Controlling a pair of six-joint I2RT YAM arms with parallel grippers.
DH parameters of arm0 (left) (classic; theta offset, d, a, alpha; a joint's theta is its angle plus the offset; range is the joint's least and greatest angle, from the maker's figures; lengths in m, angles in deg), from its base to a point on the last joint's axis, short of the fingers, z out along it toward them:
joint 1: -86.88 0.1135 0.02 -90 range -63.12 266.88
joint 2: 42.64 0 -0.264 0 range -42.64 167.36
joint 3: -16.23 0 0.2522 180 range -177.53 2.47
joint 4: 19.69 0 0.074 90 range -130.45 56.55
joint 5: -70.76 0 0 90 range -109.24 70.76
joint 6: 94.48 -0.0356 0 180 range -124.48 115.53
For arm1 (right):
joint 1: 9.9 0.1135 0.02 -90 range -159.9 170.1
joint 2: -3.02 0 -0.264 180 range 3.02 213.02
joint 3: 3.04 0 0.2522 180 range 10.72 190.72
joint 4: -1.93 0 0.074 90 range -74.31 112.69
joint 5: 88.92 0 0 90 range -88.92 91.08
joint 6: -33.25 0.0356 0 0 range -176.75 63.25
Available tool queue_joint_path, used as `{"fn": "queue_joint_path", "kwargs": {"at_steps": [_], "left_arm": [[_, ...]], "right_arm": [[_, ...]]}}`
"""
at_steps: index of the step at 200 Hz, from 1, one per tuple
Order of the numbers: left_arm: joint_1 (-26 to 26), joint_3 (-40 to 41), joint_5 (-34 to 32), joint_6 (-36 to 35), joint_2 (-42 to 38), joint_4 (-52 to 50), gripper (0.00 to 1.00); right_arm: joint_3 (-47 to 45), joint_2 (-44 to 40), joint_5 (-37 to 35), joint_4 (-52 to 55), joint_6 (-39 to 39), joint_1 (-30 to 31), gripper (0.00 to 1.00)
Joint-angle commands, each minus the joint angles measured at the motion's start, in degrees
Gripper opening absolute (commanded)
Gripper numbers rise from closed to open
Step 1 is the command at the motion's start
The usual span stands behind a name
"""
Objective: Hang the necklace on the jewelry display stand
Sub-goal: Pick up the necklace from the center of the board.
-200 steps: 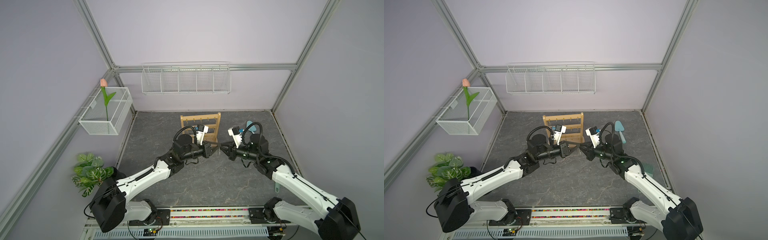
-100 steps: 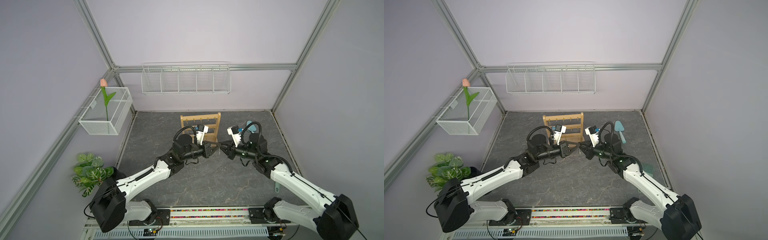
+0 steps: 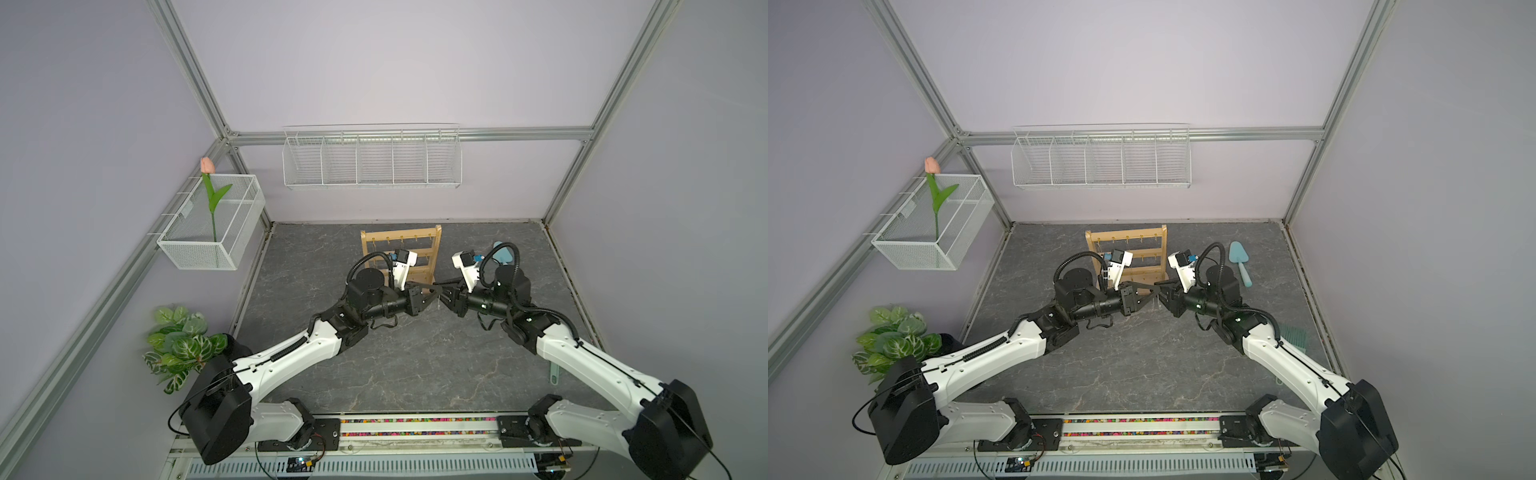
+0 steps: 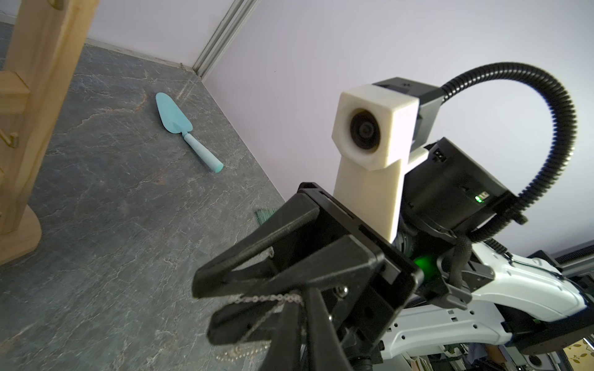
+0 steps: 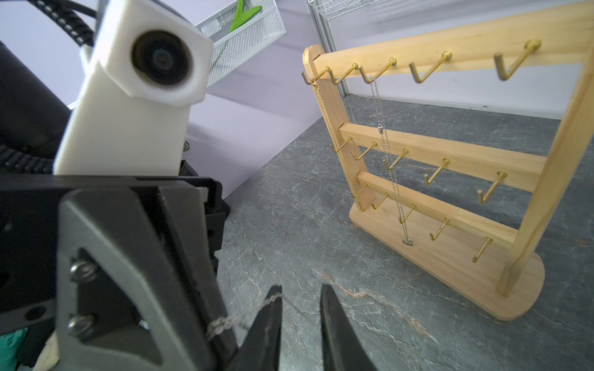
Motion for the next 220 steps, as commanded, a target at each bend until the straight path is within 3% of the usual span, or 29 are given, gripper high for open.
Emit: {"fn": "queue_joint_path", "kwargs": {"at_steps": [1, 55, 220], "left_arm": [[0.31, -1.9, 0.66, 0.77, 0.41, 0.93, 0.1], [0.54, -1.46, 0.18, 0.95, 0.24, 0.97, 0.1], [1.0, -0.09, -1.62, 1.73, -0.65, 0.66, 0.24]], "right_arm": [[-1.34, 0.17, 1.3, -4.33, 0.64, 0.5, 0.24], [-2.44, -2.27, 0.82, -4.89, 0.25, 0.51, 0.07], [-6.46, -6.76, -9.95, -11.11, 4.18, 0.49, 0.07]]}}
